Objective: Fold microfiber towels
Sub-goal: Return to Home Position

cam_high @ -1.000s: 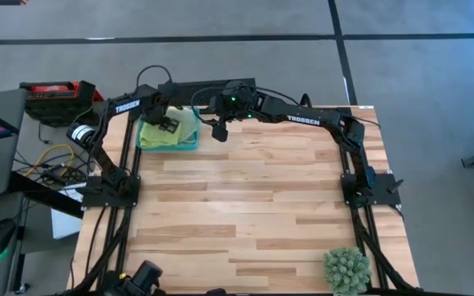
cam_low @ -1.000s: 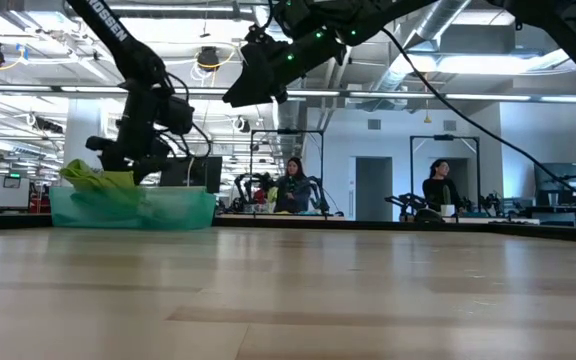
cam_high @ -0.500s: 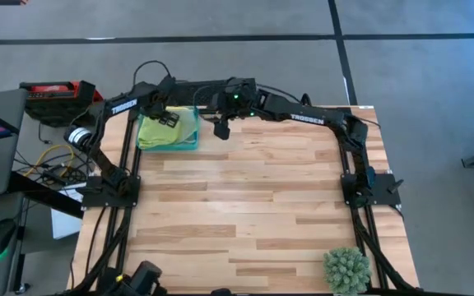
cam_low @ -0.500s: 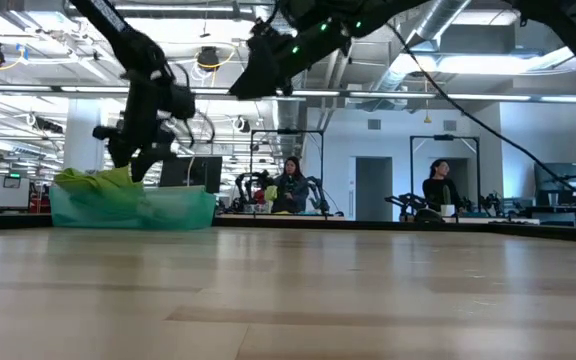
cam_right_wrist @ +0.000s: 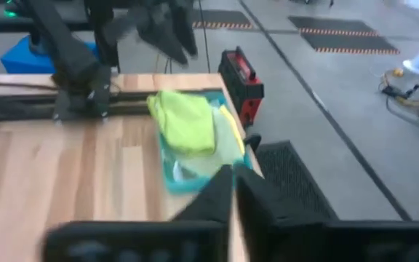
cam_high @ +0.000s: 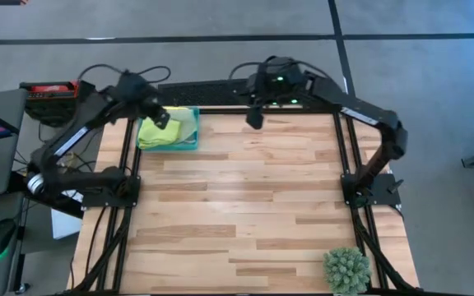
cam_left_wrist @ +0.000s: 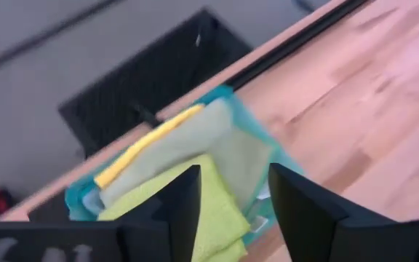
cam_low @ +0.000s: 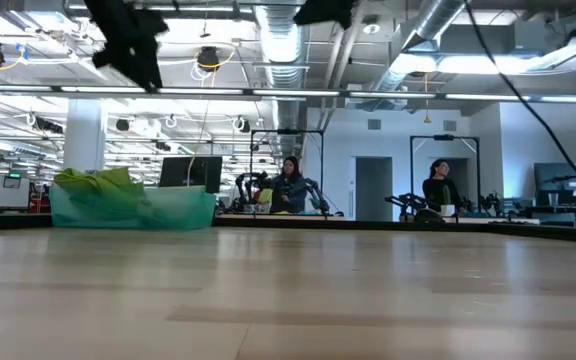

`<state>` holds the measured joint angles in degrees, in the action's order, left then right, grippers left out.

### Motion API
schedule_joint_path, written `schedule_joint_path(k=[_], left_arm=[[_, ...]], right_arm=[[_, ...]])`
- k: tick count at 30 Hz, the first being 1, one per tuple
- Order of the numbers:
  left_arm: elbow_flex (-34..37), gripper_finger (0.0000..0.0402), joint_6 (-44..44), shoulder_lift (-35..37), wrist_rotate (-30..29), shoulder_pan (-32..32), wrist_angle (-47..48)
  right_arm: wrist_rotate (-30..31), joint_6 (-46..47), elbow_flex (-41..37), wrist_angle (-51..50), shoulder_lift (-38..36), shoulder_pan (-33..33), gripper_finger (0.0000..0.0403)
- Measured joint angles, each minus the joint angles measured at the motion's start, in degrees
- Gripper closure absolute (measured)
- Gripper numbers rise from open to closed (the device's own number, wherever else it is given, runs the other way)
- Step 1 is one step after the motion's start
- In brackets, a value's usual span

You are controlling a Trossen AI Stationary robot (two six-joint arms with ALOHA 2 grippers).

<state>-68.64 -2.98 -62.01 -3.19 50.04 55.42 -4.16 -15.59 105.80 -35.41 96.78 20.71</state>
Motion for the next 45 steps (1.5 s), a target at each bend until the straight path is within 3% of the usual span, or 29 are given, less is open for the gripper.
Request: schedule_joint_path(k=[4, 10, 18, 22, 28, 40, 45], left_arm=[[0.0, 0.0297, 0.7, 7.3, 0.4, -4.0, 0.3], [0.0, 0.0393, 2.2, 15.9, 1.3, -9.0, 0.7], [3.8, 0.0398, 0.6, 26.0, 4.4, -11.7, 0.3], [10.7, 0.0399, -2.3, 31.8, 4.4, -11.8, -0.9], [21.0, 0.0401, -5.5, 42.2, 4.5, -11.8, -10.0], [37.8, 0.0401, -14.4, 61.4, 4.5, -11.8, -19.2], [43.1, 0.0401, -17.5, 61.0, 6.8, -11.8, -22.6]], right_arm=[[-0.2, 1.2, 0.0, -6.3, -4.7, -0.2, 0.0391], [-0.2, 2.8, -3.8, -10.8, -12.3, -0.4, 0.0377], [-0.6, 7.2, -22.1, -2.2, -27.0, -0.6, 0.0391], [-0.7, 12.0, -33.5, 3.3, -36.1, -0.8, 0.0388], [-1.8, 18.0, -49.0, 12.2, -50.9, -3.1, 0.0399], [-1.8, 24.7, -76.0, 32.0, -78.1, -9.1, 0.0394], [-1.7, 26.9, -83.1, 34.9, -87.3, -10.2, 0.0396]])
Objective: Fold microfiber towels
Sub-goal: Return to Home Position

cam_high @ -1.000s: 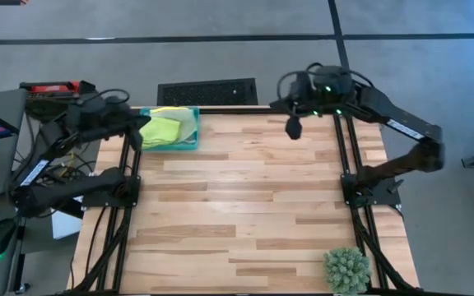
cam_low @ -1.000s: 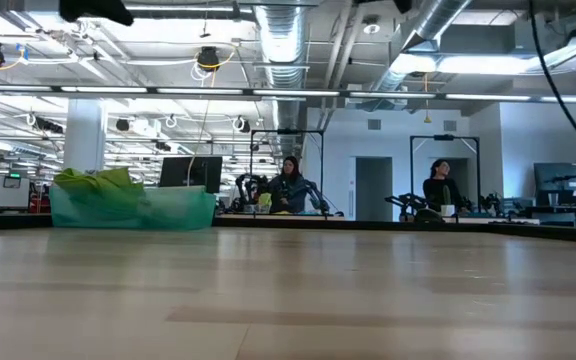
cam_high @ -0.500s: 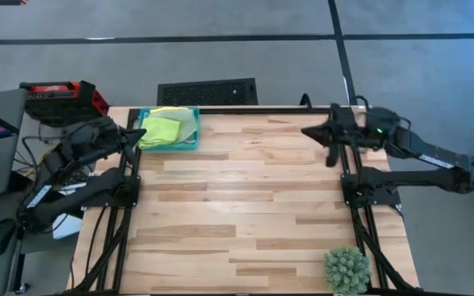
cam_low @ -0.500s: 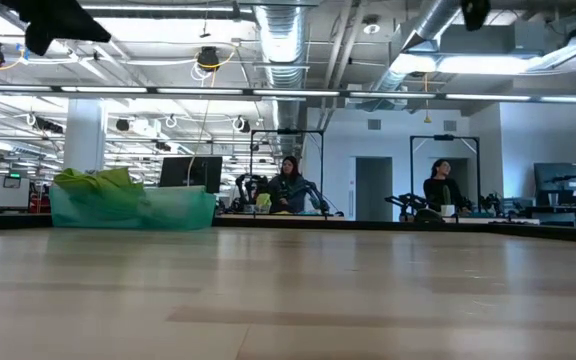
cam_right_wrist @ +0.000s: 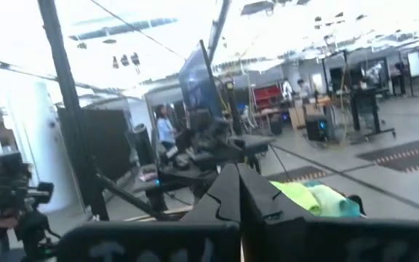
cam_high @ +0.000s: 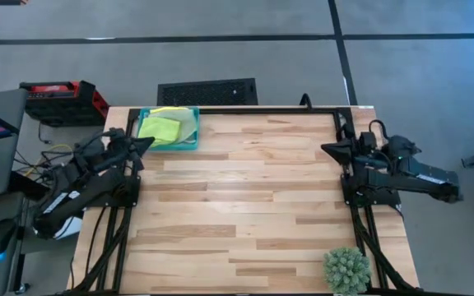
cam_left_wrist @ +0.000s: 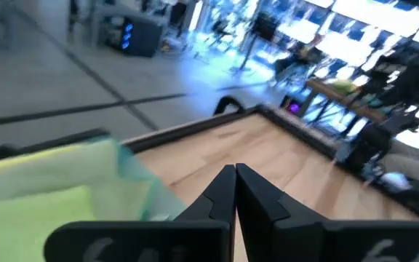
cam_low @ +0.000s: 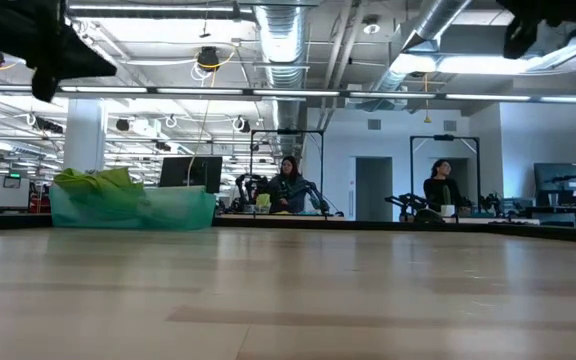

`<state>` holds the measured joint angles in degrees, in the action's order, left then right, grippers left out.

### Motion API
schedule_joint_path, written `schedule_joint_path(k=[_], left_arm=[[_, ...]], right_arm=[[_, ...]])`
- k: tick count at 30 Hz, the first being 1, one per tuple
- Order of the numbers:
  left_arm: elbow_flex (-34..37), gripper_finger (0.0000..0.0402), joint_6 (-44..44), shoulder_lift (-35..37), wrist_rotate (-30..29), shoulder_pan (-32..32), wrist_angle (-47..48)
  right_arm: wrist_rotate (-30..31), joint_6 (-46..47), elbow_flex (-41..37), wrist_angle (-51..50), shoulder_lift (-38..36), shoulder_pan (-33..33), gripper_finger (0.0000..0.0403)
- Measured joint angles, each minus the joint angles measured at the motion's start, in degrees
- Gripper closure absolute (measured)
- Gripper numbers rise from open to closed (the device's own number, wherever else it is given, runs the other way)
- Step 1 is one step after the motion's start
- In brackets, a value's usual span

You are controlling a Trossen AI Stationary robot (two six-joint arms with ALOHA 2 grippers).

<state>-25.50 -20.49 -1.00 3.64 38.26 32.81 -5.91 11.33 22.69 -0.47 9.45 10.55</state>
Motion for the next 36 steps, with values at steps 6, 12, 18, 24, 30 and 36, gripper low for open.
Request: schedule_joint_path(k=[6, 12, 18, 24, 30, 36], left_arm=[[5.8, 0.0401, -1.6, 0.7, 2.2, 0.0, -9.2], [10.7, 0.0401, -1.9, 0.8, 2.4, -0.1, -15.1], [16.5, 0.0401, -2.9, 0.8, 5.1, -0.1, -23.2], [21.6, 0.0401, -4.9, 0.8, 6.2, -0.1, -28.4], [24.8, 0.0402, -3.2, 0.7, 7.1, -0.1, -36.5], [24.9, 0.0402, -1.2, 0.2, 9.1, -0.1, -36.7]], right_arm=[[0.0, 0.3, -5.6, 1.8, -9.3, -0.4, 0.0393], [-0.2, 0.0, -8.1, 4.2, -8.8, -0.4, 0.0393], [-0.2, 0.7, -11.2, 7.2, -9.4, -0.7, 0.0392], [-0.4, -0.8, -14.5, 14.0, -9.4, -0.8, 0.0393], [-0.7, -0.8, -17.7, 17.3, -9.3, -0.8, 0.0393], [-1.0, -0.8, -20.5, 17.4, -9.3, -0.8, 0.0391]])
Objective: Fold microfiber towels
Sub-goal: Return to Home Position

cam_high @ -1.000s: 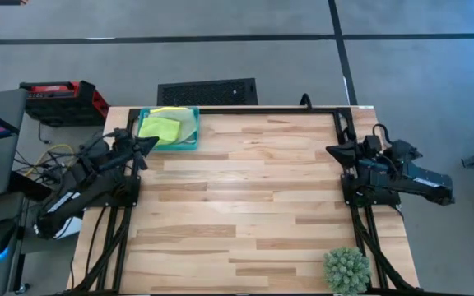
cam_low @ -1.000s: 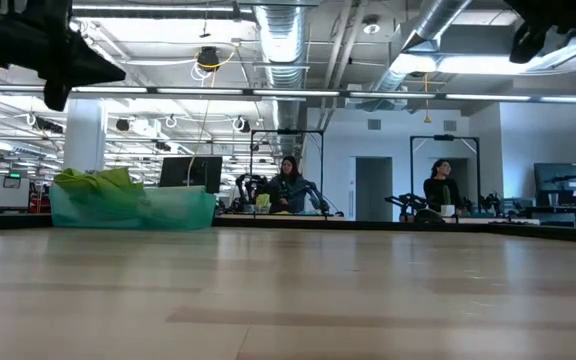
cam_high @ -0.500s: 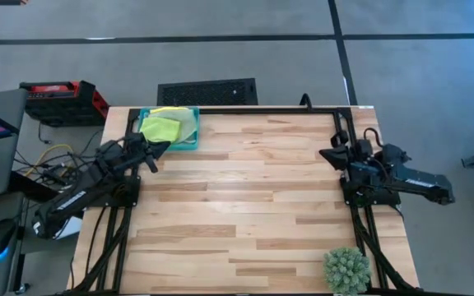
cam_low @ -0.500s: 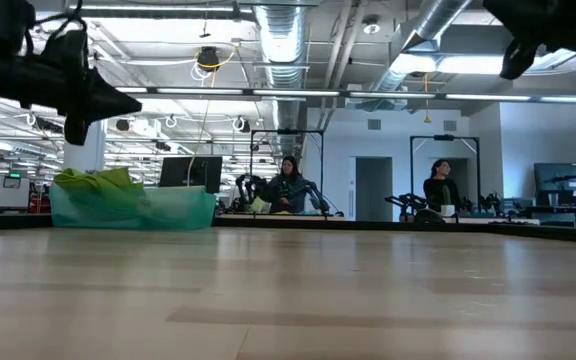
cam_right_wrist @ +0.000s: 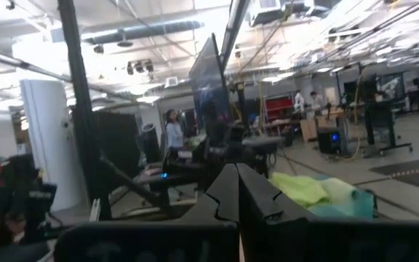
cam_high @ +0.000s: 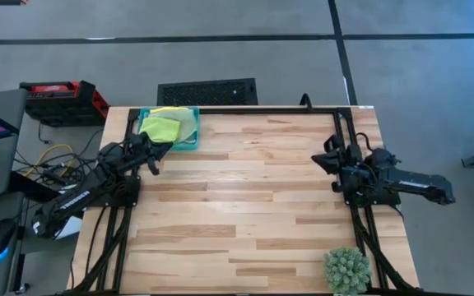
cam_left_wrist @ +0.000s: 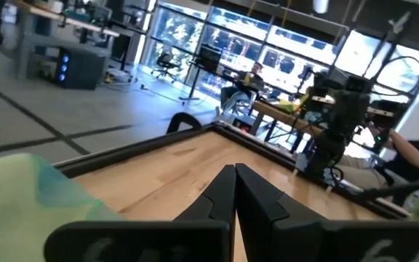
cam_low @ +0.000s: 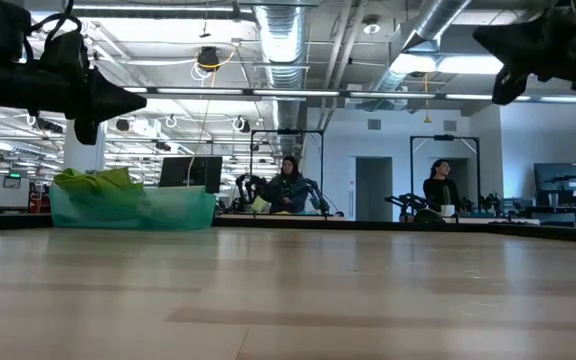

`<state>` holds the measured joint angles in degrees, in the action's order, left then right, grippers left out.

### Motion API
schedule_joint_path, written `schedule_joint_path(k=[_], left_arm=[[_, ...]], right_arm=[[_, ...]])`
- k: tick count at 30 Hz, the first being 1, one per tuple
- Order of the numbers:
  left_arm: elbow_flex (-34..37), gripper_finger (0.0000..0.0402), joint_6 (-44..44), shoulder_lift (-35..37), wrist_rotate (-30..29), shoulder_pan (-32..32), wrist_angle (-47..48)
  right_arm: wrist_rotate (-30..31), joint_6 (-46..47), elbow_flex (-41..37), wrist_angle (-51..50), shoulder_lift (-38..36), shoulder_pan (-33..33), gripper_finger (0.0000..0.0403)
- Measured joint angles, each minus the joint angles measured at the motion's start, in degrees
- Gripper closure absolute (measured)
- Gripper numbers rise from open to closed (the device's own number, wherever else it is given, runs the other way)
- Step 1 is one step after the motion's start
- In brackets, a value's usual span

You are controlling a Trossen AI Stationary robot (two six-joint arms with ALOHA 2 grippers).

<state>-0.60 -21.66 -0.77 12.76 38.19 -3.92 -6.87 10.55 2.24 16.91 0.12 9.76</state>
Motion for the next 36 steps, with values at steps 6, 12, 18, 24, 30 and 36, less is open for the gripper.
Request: schedule_joint_path(k=[6, 12, 18, 24, 30, 36], left_arm=[[0.0, 0.0402, 1.6, 0.0, 0.5, 0.0, -0.1], [0.1, 0.0402, -2.9, 0.0, 0.2, 0.0, -0.1], [0.1, 0.0401, -0.9, 0.0, 0.0, 0.0, 0.0], [0.2, 0.0401, 2.5, 0.0, 0.0, 0.0, 0.0], [0.2, 0.0401, 1.1, 0.0, -0.1, 0.0, 0.0], [0.2, 0.0401, 1.1, 0.0, -0.1, 0.0, 0.0]], right_arm=[[-2.3, -0.8, -1.9, -2.2, 0.0, 0.0, 0.0389], [-3.7, -3.5, -1.9, -3.4, 0.0, 0.0, 0.0391], [-4.7, -3.5, -1.9, -5.1, 0.0, 0.0, 0.0381], [-4.2, 0.4, -1.9, -13.9, 0.0, 0.0, 0.0374], [-1.8, 1.5, -1.9, -15.0, 1.0, 0.1, 0.0376], [-1.8, 1.5, -1.9, -15.0, 1.0, 0.1, 0.0374]])
